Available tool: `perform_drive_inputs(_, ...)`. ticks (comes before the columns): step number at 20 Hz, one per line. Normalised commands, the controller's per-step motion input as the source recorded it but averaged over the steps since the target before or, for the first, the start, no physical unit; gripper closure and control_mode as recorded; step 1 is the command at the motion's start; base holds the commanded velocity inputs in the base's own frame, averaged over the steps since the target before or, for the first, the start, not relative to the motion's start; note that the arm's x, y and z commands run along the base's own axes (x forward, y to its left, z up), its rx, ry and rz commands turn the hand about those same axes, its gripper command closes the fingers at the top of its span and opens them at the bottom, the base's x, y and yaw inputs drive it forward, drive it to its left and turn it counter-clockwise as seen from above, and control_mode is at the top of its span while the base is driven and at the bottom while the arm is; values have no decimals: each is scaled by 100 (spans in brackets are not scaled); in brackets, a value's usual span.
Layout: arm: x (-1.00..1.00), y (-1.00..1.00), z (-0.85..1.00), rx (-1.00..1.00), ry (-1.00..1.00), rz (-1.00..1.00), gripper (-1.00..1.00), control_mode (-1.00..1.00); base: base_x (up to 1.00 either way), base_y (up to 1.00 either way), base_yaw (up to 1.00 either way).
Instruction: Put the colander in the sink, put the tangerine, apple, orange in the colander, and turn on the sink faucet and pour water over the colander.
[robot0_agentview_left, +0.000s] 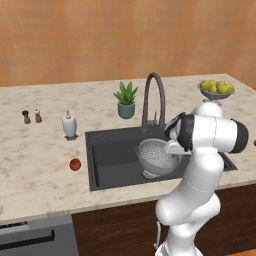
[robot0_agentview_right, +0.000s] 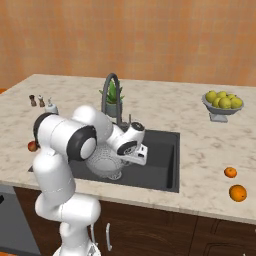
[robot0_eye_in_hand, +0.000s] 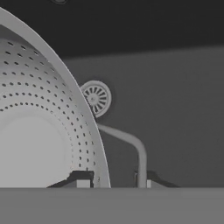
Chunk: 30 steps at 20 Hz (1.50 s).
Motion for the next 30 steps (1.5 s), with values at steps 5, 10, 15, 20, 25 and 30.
perform_drive_inputs(5, 14, 1, -28, -5, 0, 0, 100, -100, 0, 0, 0)
perform_drive_inputs(10, 0, -6, -29, -10, 0, 0, 100, -100, 0, 0, 0)
perform_drive_inputs(15, -1, -1, -31, -10, 0, 0, 100, -100, 0, 0, 0)
perform_drive_inputs(20, 0, -2, -23, -6, 0, 0, 100, -100, 0, 0, 0)
perform_drive_inputs(25, 0, -8, -23, -3, 0, 0, 100, -100, 0, 0, 0)
perform_drive_inputs(30, -2, -4, -12, -2, -4, 0, 100, -100, 0, 0, 0)
